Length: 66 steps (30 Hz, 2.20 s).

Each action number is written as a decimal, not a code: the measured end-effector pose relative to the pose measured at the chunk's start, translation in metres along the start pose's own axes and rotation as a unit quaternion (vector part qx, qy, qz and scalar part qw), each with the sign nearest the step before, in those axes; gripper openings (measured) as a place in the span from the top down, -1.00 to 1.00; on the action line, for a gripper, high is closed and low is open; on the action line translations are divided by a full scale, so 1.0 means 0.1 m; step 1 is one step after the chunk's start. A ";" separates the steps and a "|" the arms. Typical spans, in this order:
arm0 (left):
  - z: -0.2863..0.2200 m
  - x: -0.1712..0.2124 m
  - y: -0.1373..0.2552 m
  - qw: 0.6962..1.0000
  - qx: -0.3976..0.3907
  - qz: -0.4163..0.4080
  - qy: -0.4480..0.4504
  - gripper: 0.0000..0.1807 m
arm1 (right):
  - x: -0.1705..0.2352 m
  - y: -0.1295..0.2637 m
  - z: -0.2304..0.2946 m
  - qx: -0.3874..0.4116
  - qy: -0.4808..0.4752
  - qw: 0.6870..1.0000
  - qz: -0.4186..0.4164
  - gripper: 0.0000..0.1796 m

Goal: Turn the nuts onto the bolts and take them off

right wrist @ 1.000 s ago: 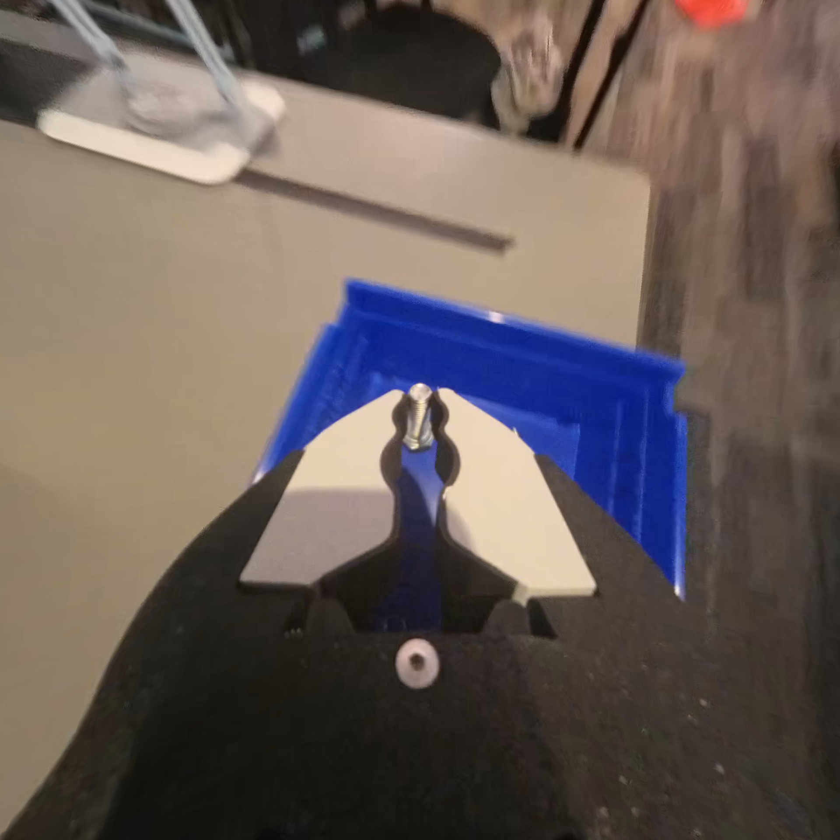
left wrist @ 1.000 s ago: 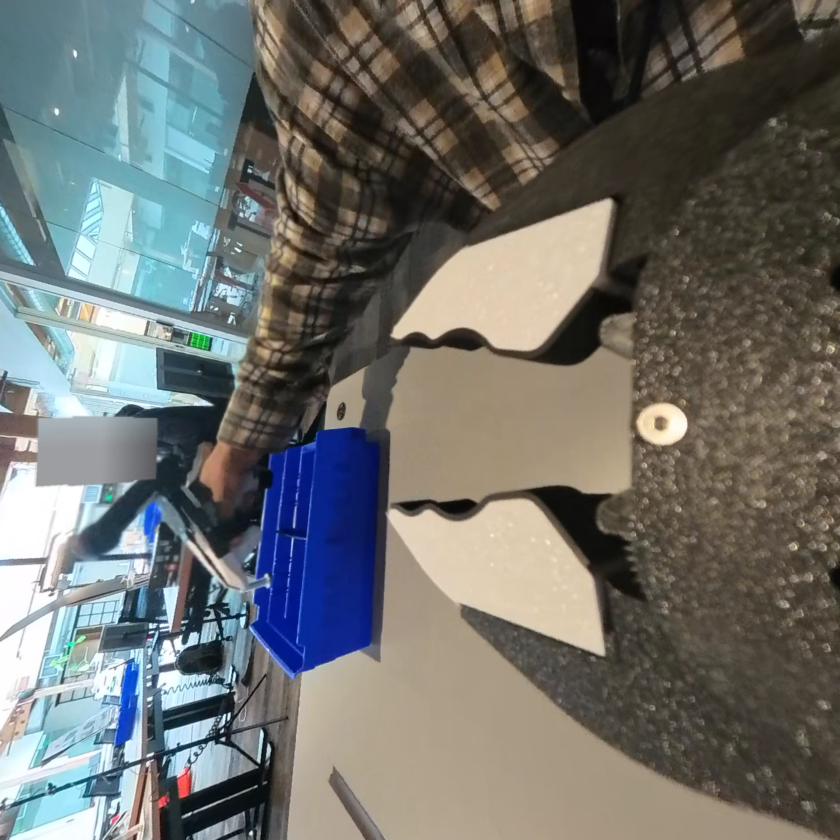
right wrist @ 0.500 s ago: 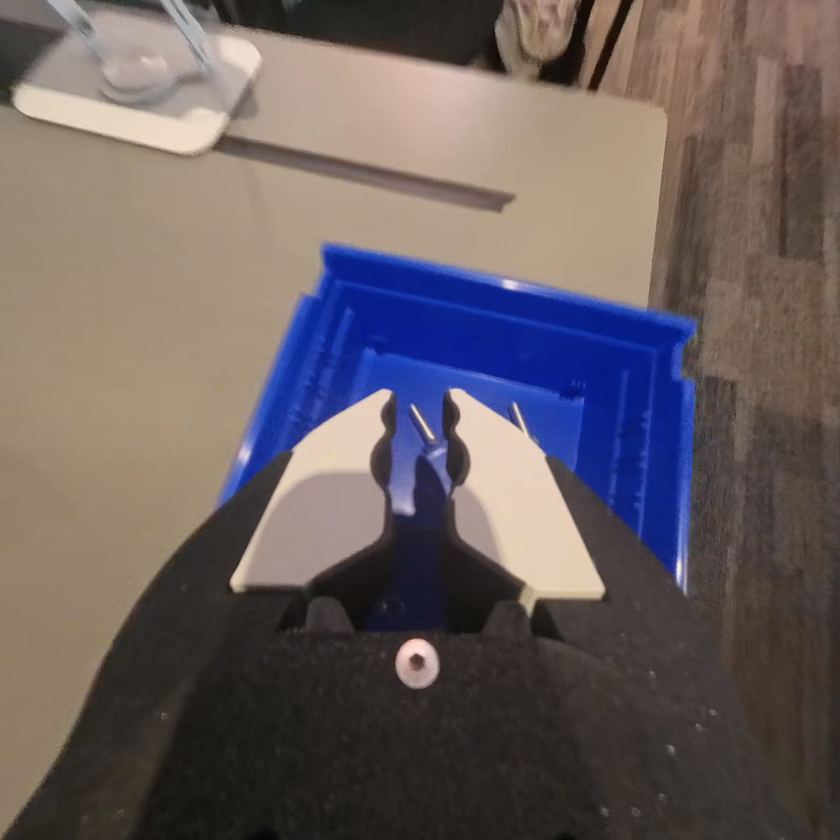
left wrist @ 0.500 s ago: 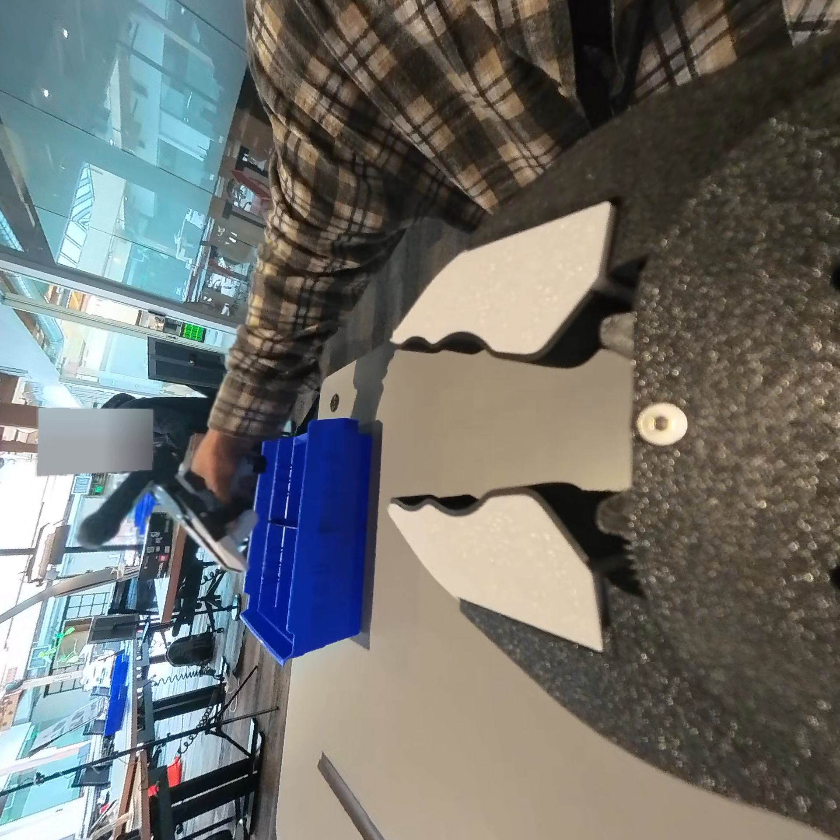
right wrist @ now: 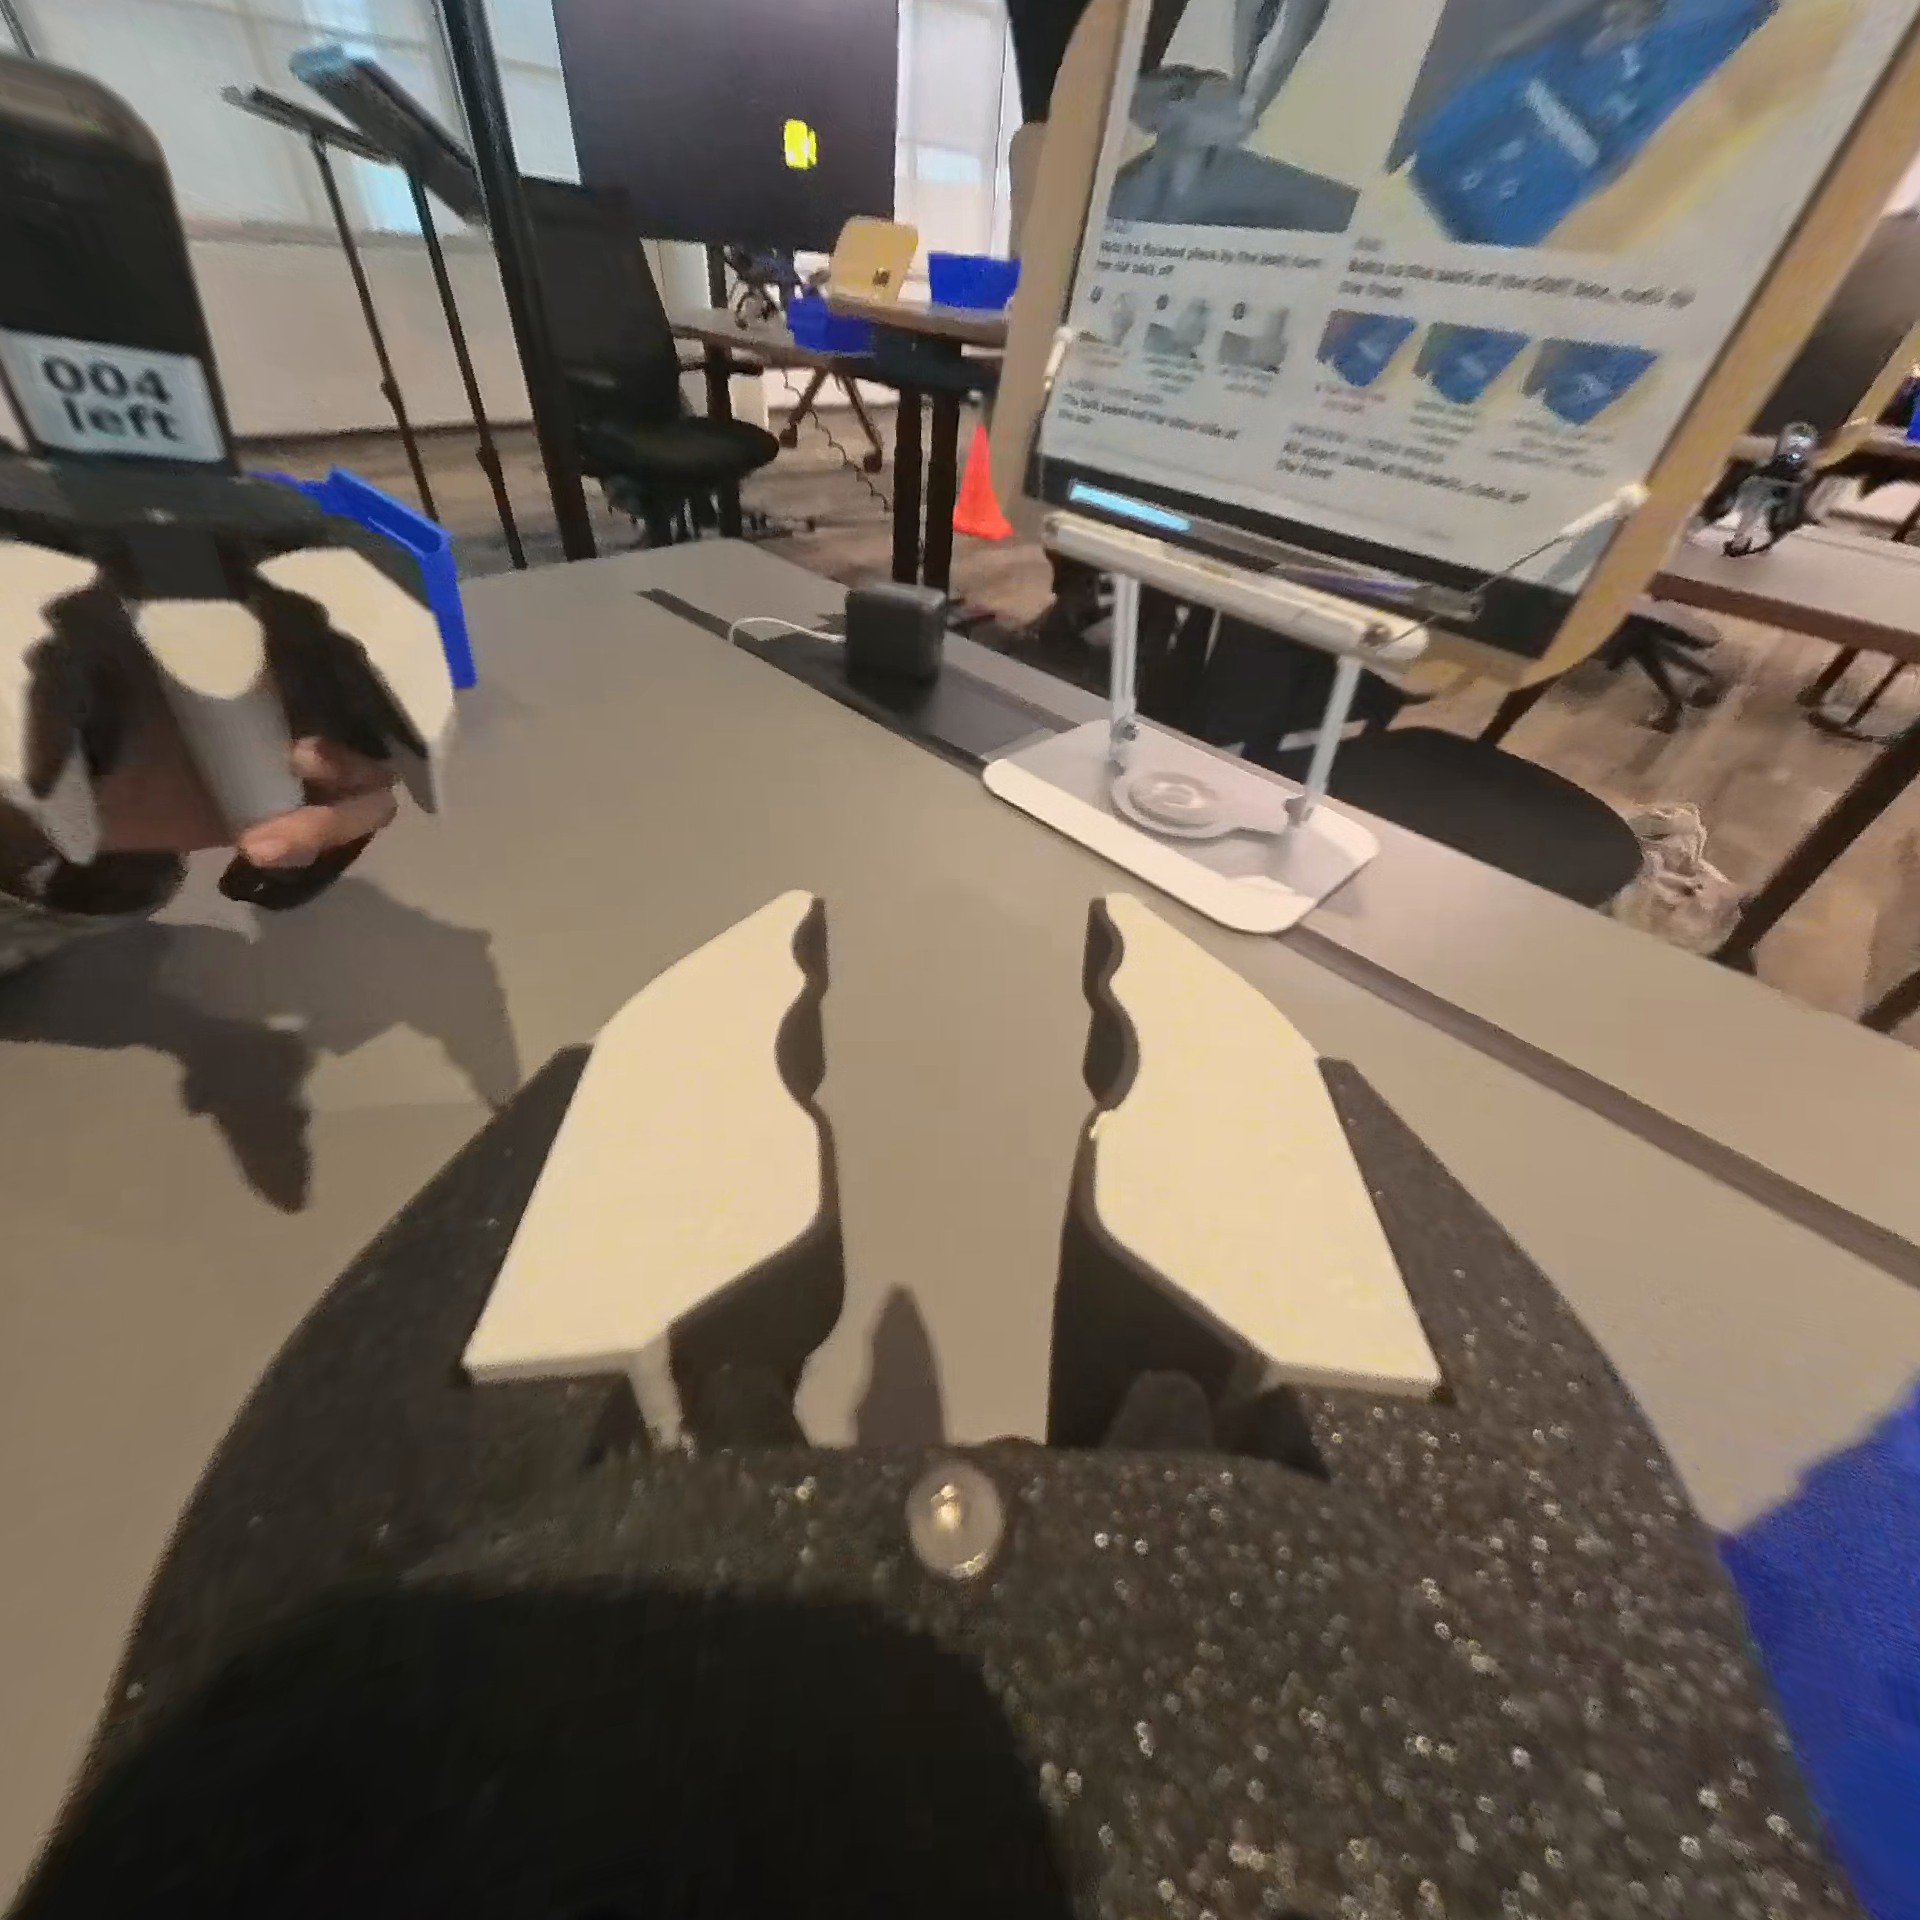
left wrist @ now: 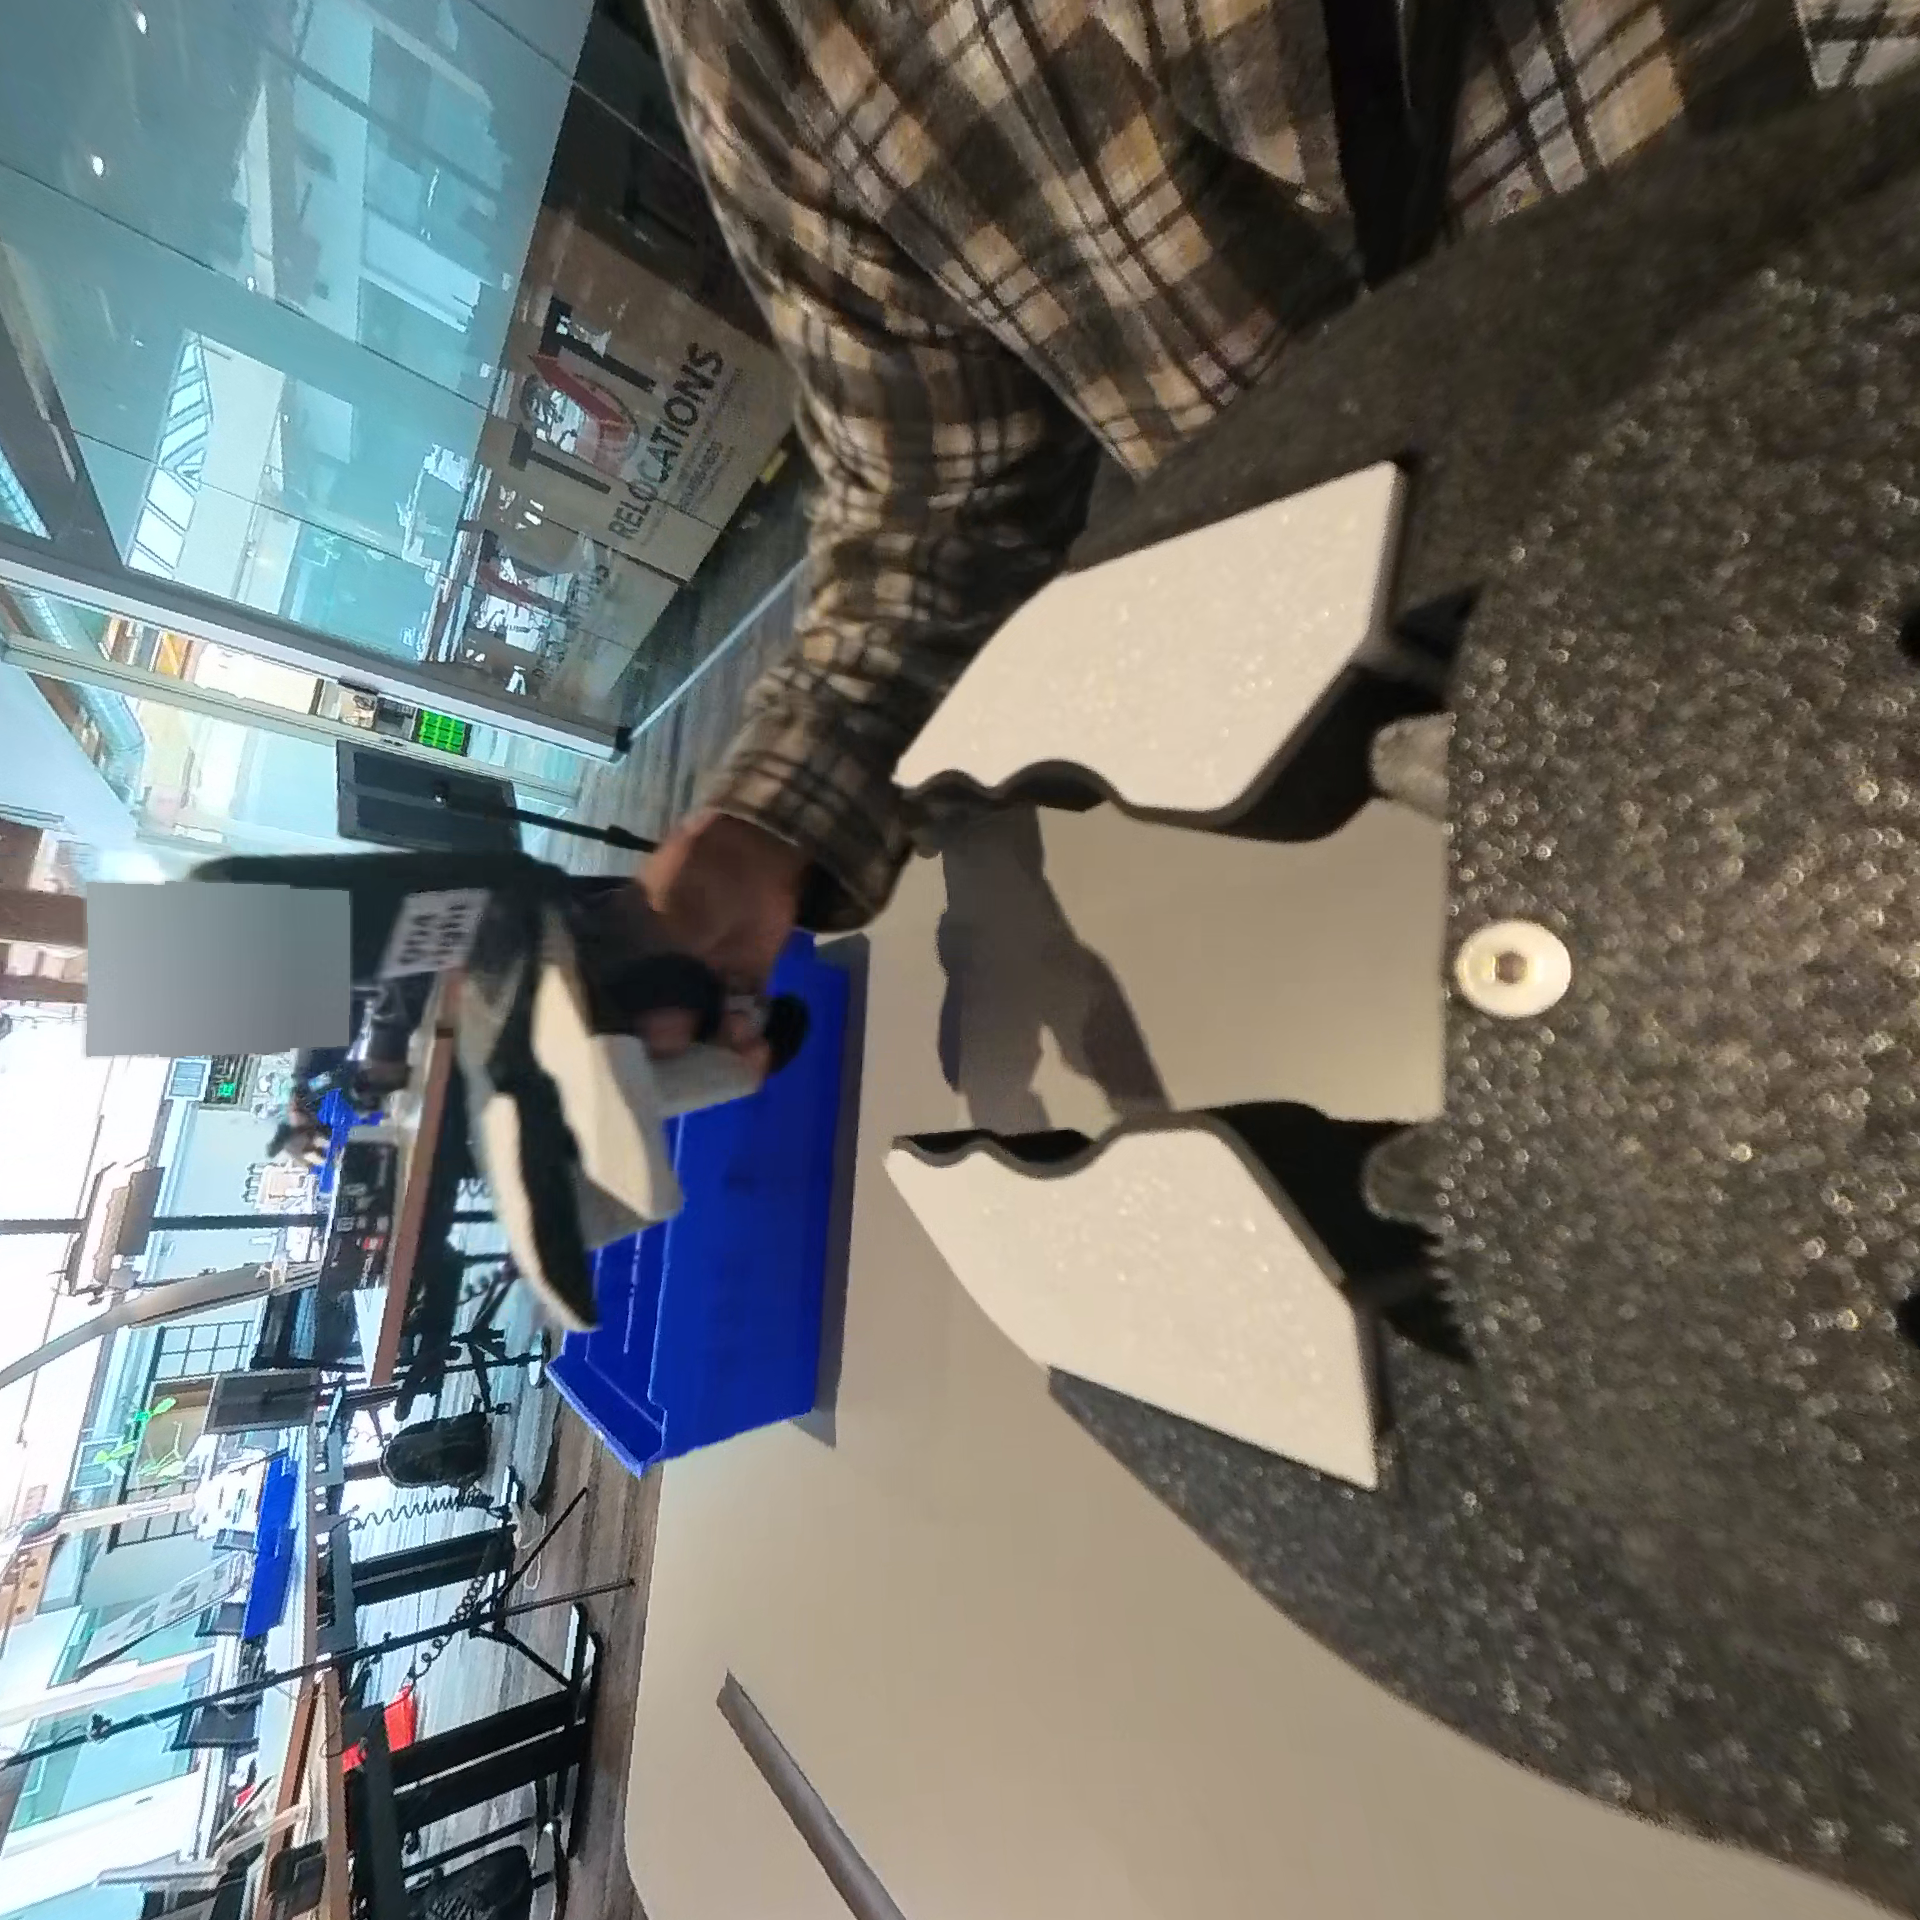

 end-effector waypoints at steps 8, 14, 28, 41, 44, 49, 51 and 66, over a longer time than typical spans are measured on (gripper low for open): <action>-0.05 -0.09 0.19 1.000 -0.030 -0.003 -0.006 0.35 | 0.48 -0.32 0.07 -0.001 0.006 1.000 0.010 0.53; -0.35 -0.18 1.14 0.986 -0.165 0.013 -0.026 0.33 | 0.57 -0.43 0.11 -0.026 -0.014 0.999 0.017 0.52; -1.13 0.97 4.19 0.768 -0.504 0.214 0.334 0.45 | 0.57 -0.55 0.30 -0.060 0.007 0.997 0.043 0.51; -0.94 1.88 4.00 0.640 -0.399 0.379 0.536 0.70 | 0.55 -0.51 0.34 -0.062 0.013 0.997 0.048 0.50; -0.92 1.97 3.96 0.628 -0.381 0.397 0.551 0.68 | 0.53 -0.49 0.35 -0.065 0.013 0.997 0.046 0.50; -0.90 2.17 3.92 0.612 -0.340 0.419 0.579 0.66 | 0.52 -0.49 0.38 -0.068 0.019 0.996 0.047 0.50; -0.87 2.18 3.92 0.611 -0.338 0.425 0.576 0.69 | 0.50 -0.48 0.38 -0.067 0.020 0.997 0.043 0.50; -0.72 1.68 4.20 0.628 -0.379 0.467 0.494 0.81 | 0.42 -0.36 0.33 -0.060 0.011 0.998 0.008 0.56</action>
Point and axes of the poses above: each gripper's, where its closed fingertips meet, y back along the fingers, x out of its underside, z = x × y across the jaws, the point moved 7 cm from there along y, back along the fingers, and after that the axes turned 9 degrees about z, right-handed, at the moved point
